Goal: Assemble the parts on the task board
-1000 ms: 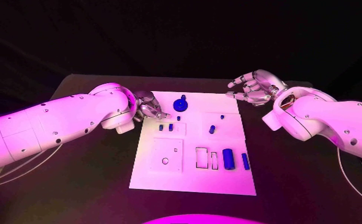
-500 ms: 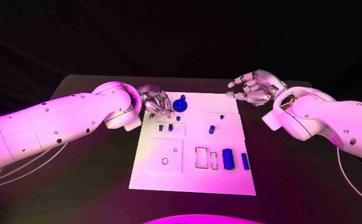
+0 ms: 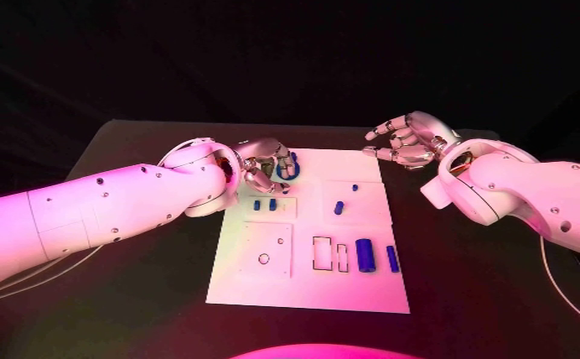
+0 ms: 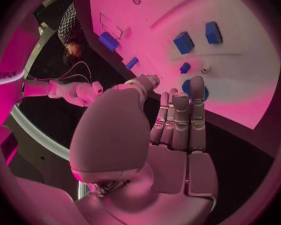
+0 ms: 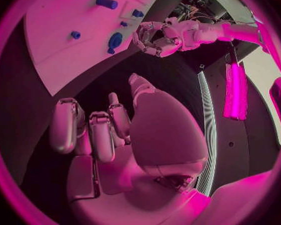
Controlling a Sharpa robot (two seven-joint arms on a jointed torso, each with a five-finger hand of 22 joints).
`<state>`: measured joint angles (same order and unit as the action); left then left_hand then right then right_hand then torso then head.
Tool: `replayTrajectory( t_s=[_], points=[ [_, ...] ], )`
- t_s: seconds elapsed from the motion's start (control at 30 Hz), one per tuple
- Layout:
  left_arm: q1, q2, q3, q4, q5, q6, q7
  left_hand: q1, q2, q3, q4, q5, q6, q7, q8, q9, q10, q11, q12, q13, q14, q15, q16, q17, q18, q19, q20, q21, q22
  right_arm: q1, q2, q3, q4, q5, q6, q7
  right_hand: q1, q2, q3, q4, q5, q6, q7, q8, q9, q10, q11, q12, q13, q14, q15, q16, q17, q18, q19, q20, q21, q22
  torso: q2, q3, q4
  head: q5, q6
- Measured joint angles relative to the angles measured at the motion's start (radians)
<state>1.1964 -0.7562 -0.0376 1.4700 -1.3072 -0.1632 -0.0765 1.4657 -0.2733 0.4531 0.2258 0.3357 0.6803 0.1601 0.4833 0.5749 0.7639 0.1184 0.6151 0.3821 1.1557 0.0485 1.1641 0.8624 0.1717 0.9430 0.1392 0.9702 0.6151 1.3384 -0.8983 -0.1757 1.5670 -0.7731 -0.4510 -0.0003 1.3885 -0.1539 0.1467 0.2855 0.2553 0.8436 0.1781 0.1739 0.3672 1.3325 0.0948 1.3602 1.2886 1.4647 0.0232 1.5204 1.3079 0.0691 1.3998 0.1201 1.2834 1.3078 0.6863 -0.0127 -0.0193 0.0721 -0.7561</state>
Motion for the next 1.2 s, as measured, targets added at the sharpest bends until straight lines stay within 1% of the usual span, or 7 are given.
replayTrajectory(
  t_s=[0.23, 0.87, 0.93, 0.97, 1.0, 1.13, 1.2],
  points=[
    [-0.001, 0.038, -0.01, -0.049, -0.099, -0.012, 0.024, -0.007, -0.007, -0.047, 0.011, -0.001, 0.001, -0.007, -0.004, -0.027, -0.003, 0.0, 0.0, -0.025, 0.011, -0.002, 0.029, 0.012, 0.0, 0.0, 0.0, 0.0, -0.001, 0.0, 0.001, 0.0, 0.0, 0.0, -0.001, 0.002, 0.0, 0.0, 0.0, 0.0, 0.0, 0.0, 0.0, 0.0, 0.0, 0.0, 0.0, -0.002, -0.005, 0.0, 0.0, -0.006, 0.0, 0.0, -0.003, 0.004, -0.009, 0.0, 0.0, 0.0001, -0.0004, 0.002, 0.0],
    [-0.001, 0.086, -0.018, -0.114, -0.194, 0.046, 0.0, 0.003, -0.006, -0.083, 0.041, -0.001, 0.051, -0.021, -0.009, -0.087, 0.01, -0.013, 0.019, -0.054, 0.059, -0.009, 0.099, 0.061, -0.001, 0.015, 0.0, 0.008, 0.005, 0.0, 0.002, 0.0, 0.0, 0.001, -0.006, 0.006, 0.0, 0.0, 0.006, 0.0, 0.0, 0.0, 0.0, 0.0, 0.0, -0.027, -0.003, -0.03, -0.031, 0.0, 0.0, -0.024, 0.0, 0.0, -0.03, 0.0, -0.05, -0.007, 0.0, 0.0008, -0.0011, 0.001, -0.005],
    [-0.001, 0.088, -0.019, -0.117, -0.197, 0.051, -0.002, 0.006, -0.003, -0.083, 0.04, -0.001, 0.057, -0.02, -0.009, -0.09, 0.012, -0.011, 0.019, -0.056, 0.061, -0.011, 0.107, 0.065, -0.001, 0.015, 0.0, 0.008, 0.007, 0.0, 0.002, 0.0, 0.0, 0.001, -0.008, 0.007, 0.0, 0.0, 0.008, 0.003, 0.0, 0.0, 0.0, 0.0, 0.0, -0.051, -0.003, -0.055, -0.06, 0.0, 0.0, -0.039, 0.0, 0.016, -0.049, -0.002, -0.082, -0.03, 0.0, 0.0007, -0.0011, 0.001, -0.005],
    [-0.001, 0.089, -0.019, -0.118, -0.198, 0.053, -0.003, 0.007, -0.002, -0.083, 0.04, -0.001, 0.058, -0.021, -0.009, -0.092, 0.014, -0.009, 0.02, -0.057, 0.064, -0.012, 0.11, 0.067, -0.001, 0.015, 0.0, 0.008, 0.007, 0.0, 0.002, 0.0, 0.0, 0.001, -0.009, 0.008, 0.0, 0.0, 0.011, 0.0, 0.0, 0.0, 0.0, 0.0, 0.0, -0.072, -0.003, -0.076, -0.084, 0.001, -0.001, -0.054, -0.008, 0.017, -0.066, -0.001, -0.113, -0.052, 0.0, 0.0008, -0.0012, 0.001, -0.006],
    [-0.001, 0.09, -0.019, -0.12, -0.199, 0.056, -0.005, 0.01, -0.005, -0.083, 0.041, -0.001, 0.058, -0.021, -0.012, -0.093, 0.014, -0.009, 0.024, -0.058, 0.067, -0.009, 0.11, 0.07, -0.001, 0.015, 0.0, 0.009, 0.008, 0.0, 0.002, 0.0, 0.0, 0.002, -0.01, 0.009, 0.0, 0.0, 0.015, 0.0, 0.0, -0.002, -0.002, 0.0, 0.0, -0.1, -0.003, -0.108, -0.121, 0.003, -0.004, -0.077, -0.039, 0.034, -0.092, -0.002, -0.161, -0.087, 0.0, 0.0008, -0.0012, 0.001, -0.006],
    [-0.001, 0.094, -0.02, -0.125, -0.203, 0.065, -0.01, 0.011, -0.005, -0.086, 0.043, -0.001, 0.062, -0.017, -0.014, -0.097, 0.017, -0.013, 0.024, -0.059, 0.067, -0.009, 0.114, 0.072, -0.001, 0.019, -0.003, 0.013, 0.009, 0.0, 0.002, 0.0, 0.0, 0.006, -0.017, 0.016, 0.0, 0.0, 0.041, 0.001, 0.0, -0.01, -0.007, 0.0, 0.0, -0.244, 0.004, -0.325, -0.374, -0.052, -0.017, -0.267, -0.295, 0.091, -0.23, -0.008, -0.47, -0.314, 0.0, 0.0002, -0.0011, 0.0, -0.007],
    [-0.001, 0.095, -0.02, -0.127, -0.205, 0.07, -0.012, 0.011, -0.005, -0.086, 0.043, -0.001, 0.065, -0.021, -0.014, -0.099, 0.017, -0.013, 0.024, -0.061, 0.07, -0.013, 0.12, 0.075, -0.001, 0.019, -0.004, 0.012, 0.009, 0.0, 0.002, 0.0, 0.0, 0.009, -0.021, 0.02, 0.0, 0.0, 0.053, 0.003, 0.0, -0.012, -0.007, 0.0, 0.002, -0.307, 0.011, -0.428, -0.492, -0.103, -0.016, -0.408, -0.455, 0.103, -0.284, -0.009, -0.619, -0.423, 0.0, 0.0002, -0.0011, 0.0, -0.007]
  ],
)
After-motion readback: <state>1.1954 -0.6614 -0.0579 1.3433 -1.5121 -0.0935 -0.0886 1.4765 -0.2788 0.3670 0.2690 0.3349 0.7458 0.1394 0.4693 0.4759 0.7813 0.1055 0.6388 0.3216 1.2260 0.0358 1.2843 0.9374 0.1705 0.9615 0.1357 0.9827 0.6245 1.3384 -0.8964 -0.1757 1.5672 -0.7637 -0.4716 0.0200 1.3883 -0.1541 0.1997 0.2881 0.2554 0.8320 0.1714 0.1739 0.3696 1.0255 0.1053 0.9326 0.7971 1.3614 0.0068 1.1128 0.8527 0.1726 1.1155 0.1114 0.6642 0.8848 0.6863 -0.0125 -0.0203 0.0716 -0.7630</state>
